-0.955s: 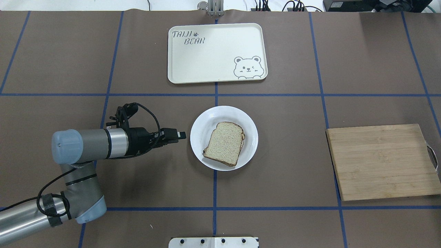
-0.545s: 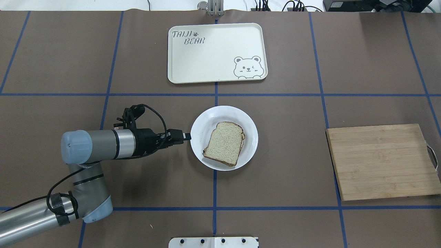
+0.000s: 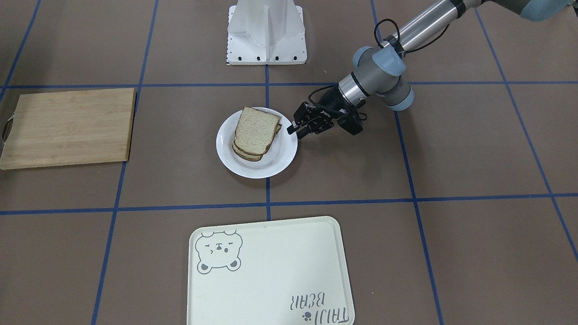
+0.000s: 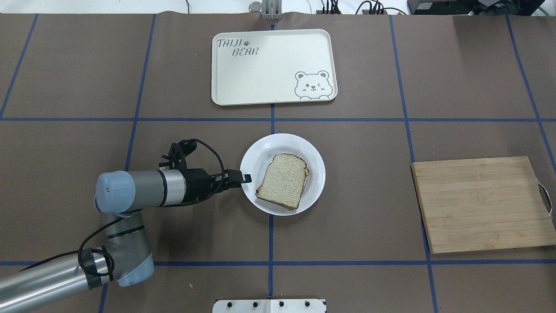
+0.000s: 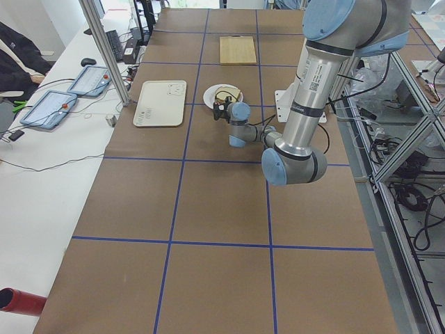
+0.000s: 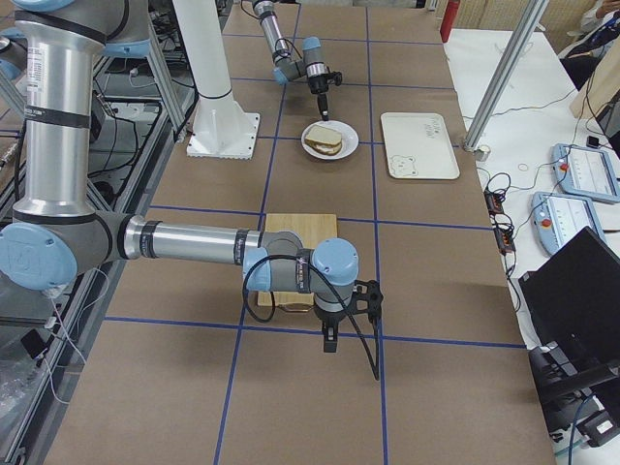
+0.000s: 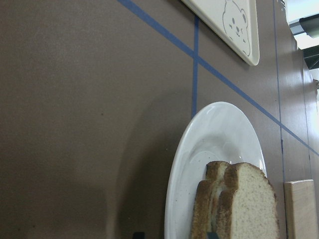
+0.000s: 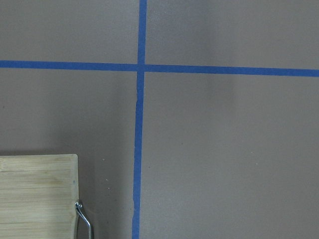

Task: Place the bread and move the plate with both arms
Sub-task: 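Reach the left gripper toward the white plate's rim nearest it, then grip the plate rim with the left gripper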

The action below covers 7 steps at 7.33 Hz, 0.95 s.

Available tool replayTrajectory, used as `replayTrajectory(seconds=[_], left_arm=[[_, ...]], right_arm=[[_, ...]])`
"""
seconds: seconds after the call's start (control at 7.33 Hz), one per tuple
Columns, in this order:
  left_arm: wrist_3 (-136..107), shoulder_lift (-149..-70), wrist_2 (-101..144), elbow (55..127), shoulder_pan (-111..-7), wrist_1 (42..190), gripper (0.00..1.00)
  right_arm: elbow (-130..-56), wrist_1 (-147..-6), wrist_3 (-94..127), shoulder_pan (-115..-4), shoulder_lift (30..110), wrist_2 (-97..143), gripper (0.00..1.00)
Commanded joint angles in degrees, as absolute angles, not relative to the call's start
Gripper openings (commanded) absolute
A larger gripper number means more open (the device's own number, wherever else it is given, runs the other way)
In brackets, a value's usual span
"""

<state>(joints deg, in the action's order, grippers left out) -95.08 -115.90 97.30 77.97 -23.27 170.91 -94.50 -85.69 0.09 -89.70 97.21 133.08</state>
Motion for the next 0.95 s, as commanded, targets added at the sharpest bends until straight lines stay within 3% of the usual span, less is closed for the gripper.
replayTrajectory(seconds=[0.0, 0.27, 0.41, 0.55, 0.68, 0.82], left_arm=[[-95.0, -117.0, 94.8, 77.8, -21.4, 170.3, 0.47], [-95.0, -117.2, 94.8, 76.6, -21.4, 170.9, 0.41], [-95.0, -117.2, 94.8, 76.6, -21.4, 170.9, 0.3], [-95.0, -117.3, 94.9, 76.6, -21.4, 171.0, 0.1], [-95.1, -117.3, 94.9, 76.7, -21.4, 171.2, 0.0], [-95.2, -117.4, 94.9, 76.8, -21.4, 172.0, 0.0]], right_arm=[[-94.5, -85.6, 0.1, -89.6, 97.2, 133.1, 1.0], [-94.4, -85.6, 0.1, -89.7, 97.3, 133.1, 1.0], [-94.4, -85.6, 0.1, -89.6, 97.3, 133.1, 1.0], [-94.4, -85.6, 0.1, -89.6, 97.3, 133.1, 1.0], [-94.3, -85.6, 0.2, -89.6, 97.2, 133.1, 1.0], [-94.3, -85.6, 0.2, -89.6, 97.2, 133.1, 1.0]])
